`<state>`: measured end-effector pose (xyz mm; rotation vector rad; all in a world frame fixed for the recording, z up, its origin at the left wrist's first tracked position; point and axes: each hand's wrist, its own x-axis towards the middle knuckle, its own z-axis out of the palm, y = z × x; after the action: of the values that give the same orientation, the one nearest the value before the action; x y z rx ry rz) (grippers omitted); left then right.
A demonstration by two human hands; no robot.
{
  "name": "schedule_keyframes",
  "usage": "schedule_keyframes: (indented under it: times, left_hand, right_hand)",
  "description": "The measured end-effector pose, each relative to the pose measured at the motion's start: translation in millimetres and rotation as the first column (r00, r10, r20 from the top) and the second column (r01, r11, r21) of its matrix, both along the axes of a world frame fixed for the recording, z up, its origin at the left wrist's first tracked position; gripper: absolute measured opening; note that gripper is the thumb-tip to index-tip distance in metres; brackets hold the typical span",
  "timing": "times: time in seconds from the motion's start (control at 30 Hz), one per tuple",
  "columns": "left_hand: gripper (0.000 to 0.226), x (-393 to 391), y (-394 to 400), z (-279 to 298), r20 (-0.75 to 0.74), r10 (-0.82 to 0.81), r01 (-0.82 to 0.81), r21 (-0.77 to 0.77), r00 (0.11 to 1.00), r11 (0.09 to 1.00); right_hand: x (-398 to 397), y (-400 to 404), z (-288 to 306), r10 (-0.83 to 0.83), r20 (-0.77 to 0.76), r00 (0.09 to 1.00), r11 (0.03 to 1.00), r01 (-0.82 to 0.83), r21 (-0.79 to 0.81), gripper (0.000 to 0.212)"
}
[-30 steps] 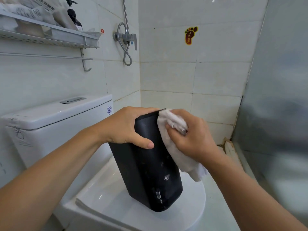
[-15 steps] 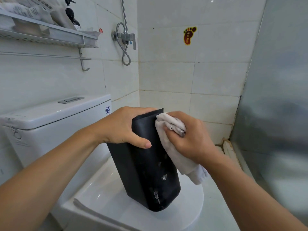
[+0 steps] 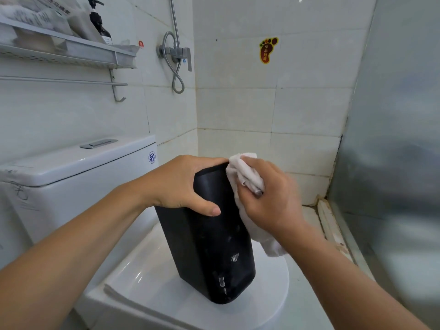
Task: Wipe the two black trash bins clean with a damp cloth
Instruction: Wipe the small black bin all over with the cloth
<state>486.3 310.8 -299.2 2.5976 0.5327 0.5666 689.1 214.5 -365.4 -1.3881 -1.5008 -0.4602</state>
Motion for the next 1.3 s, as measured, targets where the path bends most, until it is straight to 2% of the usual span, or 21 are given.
schedule_keyframes:
  times: [0.1, 0.17, 0.3, 0.47, 0.57, 0.7, 0.83, 0.9, 1.07, 1.3]
  left_hand:
    - [0.084, -4, 6, -3, 0.023, 0.053, -0.053, 0.003, 0.998, 0.999]
    - [0.086, -6, 10, -4, 0.033, 0.085, -0.085, -0.02, 0.996, 0.996]
    - [0.084, -7, 12, -3, 0.051, 0.079, -0.077, -0.049, 0.996, 0.996]
    - [0.076, -9, 15, -2, 0.103, 0.033, -0.023, -0.102, 0.994, 0.995]
    - [0.069, -6, 15, -1, 0.211, 0.038, -0.009, -0.138, 0.977, 0.99]
    - [0.067, -8, 19, -2, 0.271, 0.021, 0.027, -0.172, 0.962, 0.985]
    - [0.068, -16, 21, -3, 0.255, 0.032, 0.011, -0.166, 0.966, 0.986]
    - [0.07, -19, 23, -3, 0.234, 0.051, -0.013, -0.159, 0.971, 0.987]
    - [0.078, -27, 29, -5, 0.182, 0.124, -0.102, -0.125, 0.976, 0.987]
    - [0.075, -36, 37, -8, 0.212, 0.163, -0.135, -0.14, 0.964, 0.981]
  right_hand:
    - [3, -4, -35, 0.013, 0.086, 0.996, 0.996, -0.005, -0.09, 0.042]
    - [7, -6, -46, 0.022, 0.065, 0.998, 0.992, -0.014, -0.126, 0.038]
    - [7, -2, -37, -0.021, 0.072, 0.997, 0.998, 0.024, -0.051, 0.038]
    - [-6, 3, -12, -0.126, -0.221, 0.967, 0.987, 0.145, 0.074, 0.046]
    - [-13, 11, 0, -0.157, -0.288, 0.945, 0.98, 0.185, 0.07, 0.049]
    - [-17, 17, 2, -0.081, -0.177, 0.981, 0.997, 0.082, -0.002, 0.049]
    - [-14, 19, -12, 0.074, -0.002, 0.997, 0.989, -0.074, -0.127, 0.066]
    - [-15, 21, -16, 0.074, 0.051, 0.996, 0.986, -0.065, -0.156, 0.071]
    - [-25, 16, -23, 0.0, 0.146, 0.989, 0.994, 0.016, -0.107, 0.066]
    - [-30, -4, -40, -0.08, 0.259, 0.962, 0.991, 0.105, -0.084, 0.061]
